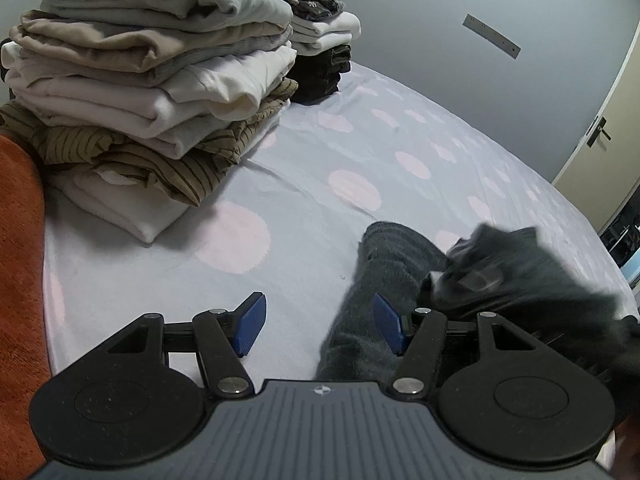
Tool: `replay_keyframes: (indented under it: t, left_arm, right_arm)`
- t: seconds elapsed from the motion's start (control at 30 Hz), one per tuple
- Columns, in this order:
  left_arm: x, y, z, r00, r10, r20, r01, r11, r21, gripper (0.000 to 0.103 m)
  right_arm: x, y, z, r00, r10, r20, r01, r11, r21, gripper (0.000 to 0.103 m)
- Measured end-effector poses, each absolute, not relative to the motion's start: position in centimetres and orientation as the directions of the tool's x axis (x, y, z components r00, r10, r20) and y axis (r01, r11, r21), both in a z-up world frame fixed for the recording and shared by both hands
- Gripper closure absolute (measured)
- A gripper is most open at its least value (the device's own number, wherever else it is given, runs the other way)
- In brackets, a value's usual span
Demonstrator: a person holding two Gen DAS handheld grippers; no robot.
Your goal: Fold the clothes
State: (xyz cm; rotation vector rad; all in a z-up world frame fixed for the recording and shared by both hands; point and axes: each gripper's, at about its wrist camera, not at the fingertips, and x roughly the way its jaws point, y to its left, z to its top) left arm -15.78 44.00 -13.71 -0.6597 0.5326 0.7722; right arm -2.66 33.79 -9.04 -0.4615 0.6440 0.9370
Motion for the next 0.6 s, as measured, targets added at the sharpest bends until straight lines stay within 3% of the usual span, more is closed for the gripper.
replay_keyframes:
  t: [0.13,0.2,0.53,0.6]
  left_arm:
    - [-16.1,44.3,-13.5,0.608,0.458,-0.648,-0.772,0.533,-0.348,0.033]
    - [-16.3,44.4,-13.4,0.616,0.453,-0.644,-0.767,0.531,-0.36,0.033]
    - [-16.9,44.3,-12.9,0.692,0.384,-0.611,-0.703,0.552,-0.449,0.033]
    - [-17.3,44.2,-12.7,0.714,0.366,-0.597,-0.683,0.549,-0.482,0.033]
  right_arm:
    - [-4.8,35.8,-11.5,0.411,0.546,-0.73,-0.873,0.466,-0.143,0.064]
    - [-5.7,35.7,-12.1,0.407,0.543,-0.735,-0.883,0.441,-0.163,0.055]
    - [-8.4,32.6,-11.7,0.342,0.624,-0.703,-0.931,0.329,-0.161,0.038]
    - [-9.4,32.0,-11.1,0.335,0.654,-0.678,-0.939,0.293,-0.181,0.029]
